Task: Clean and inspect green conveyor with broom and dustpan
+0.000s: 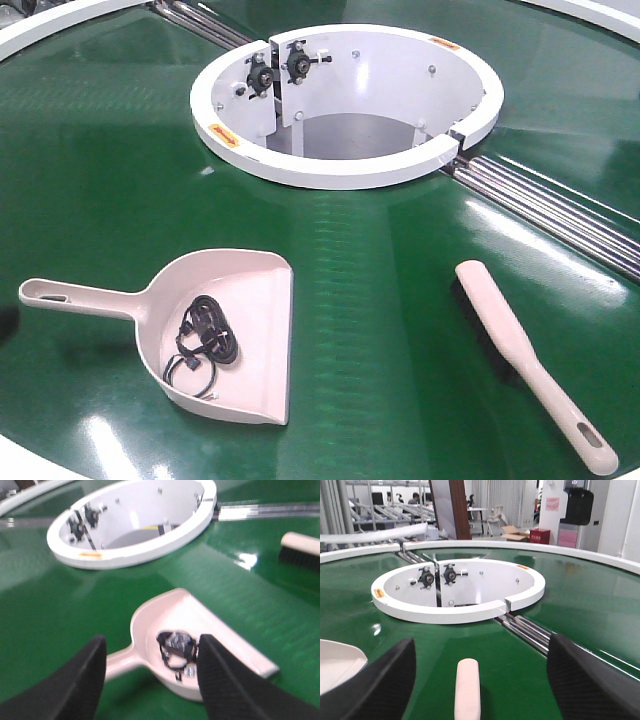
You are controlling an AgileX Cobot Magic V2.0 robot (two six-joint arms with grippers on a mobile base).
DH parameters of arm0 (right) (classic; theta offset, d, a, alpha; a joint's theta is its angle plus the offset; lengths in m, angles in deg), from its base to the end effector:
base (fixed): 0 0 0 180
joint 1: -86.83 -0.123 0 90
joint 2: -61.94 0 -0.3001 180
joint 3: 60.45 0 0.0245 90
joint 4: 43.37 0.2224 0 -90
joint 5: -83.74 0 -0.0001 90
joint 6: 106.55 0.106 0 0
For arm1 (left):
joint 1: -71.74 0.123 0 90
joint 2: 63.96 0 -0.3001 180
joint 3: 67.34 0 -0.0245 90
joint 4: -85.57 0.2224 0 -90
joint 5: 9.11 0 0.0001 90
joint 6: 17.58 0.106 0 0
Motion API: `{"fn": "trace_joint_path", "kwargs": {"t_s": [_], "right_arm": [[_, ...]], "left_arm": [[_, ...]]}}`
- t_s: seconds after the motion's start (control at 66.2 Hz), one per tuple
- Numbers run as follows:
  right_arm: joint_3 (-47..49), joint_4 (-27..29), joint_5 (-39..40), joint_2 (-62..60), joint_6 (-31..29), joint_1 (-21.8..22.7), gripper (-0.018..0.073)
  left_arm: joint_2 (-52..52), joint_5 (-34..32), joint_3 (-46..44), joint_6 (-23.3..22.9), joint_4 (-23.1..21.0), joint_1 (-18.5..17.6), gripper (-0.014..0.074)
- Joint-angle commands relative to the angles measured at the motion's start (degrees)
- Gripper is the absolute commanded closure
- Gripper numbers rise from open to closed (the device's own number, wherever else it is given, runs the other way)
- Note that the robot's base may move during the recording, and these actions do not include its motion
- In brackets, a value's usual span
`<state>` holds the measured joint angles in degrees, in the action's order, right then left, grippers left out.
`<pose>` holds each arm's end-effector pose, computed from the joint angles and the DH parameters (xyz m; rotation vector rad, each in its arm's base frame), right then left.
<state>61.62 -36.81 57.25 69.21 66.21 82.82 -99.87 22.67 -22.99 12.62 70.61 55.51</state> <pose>-0.0006 0.0054 0.2736 -0.1145 1.5941 0.0766 0.0631 -0.0334 0.3228 0.6469 1.8272 -0.1186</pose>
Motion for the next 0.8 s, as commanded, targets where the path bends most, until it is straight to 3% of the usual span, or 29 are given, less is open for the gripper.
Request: {"fn": "trace_joint_path", "kwargs": {"t_s": [0.0, 0.121, 0.317, 0.423, 0.544, 0.785], "right_arm": [[-1.7, -0.25, 8.97, -0.62, -0.59, 0.25, 0.003], [-3.99, -0.19, 9.65, -0.62, -0.59, 0.25, 0.0032], [-4.31, -0.19, 9.67, -0.15, -0.53, 0.25, 0.0108], [-4.31, -0.32, 9.27, -0.15, -0.58, 0.25, 0.0299], [-4.31, -0.33, 8.97, -0.15, -0.58, 0.25, 0.0573], [-4.31, 0.05, 9.03, -0.15, -0.09, 0.25, 0.0568]], "left_arm": [[2.9, -9.52, 5.85, -3.57, -0.64, -0.08, 0.0221], [5.04, -16.49, 14.2, -8.24, -0.64, -0.08, 0.0221], [4.98, -22.48, 17.97, -8.38, -0.64, -0.08, 0.0223], [4.98, -22.3, 17.97, -8.38, -0.68, -0.08, 0.0325], [4.98, -21.95, 17.97, -8.3, -0.6, -0.08, 0.0606], [4.98, -23.08, 17.97, -8.35, -0.66, -0.08, 0.0604]]}}
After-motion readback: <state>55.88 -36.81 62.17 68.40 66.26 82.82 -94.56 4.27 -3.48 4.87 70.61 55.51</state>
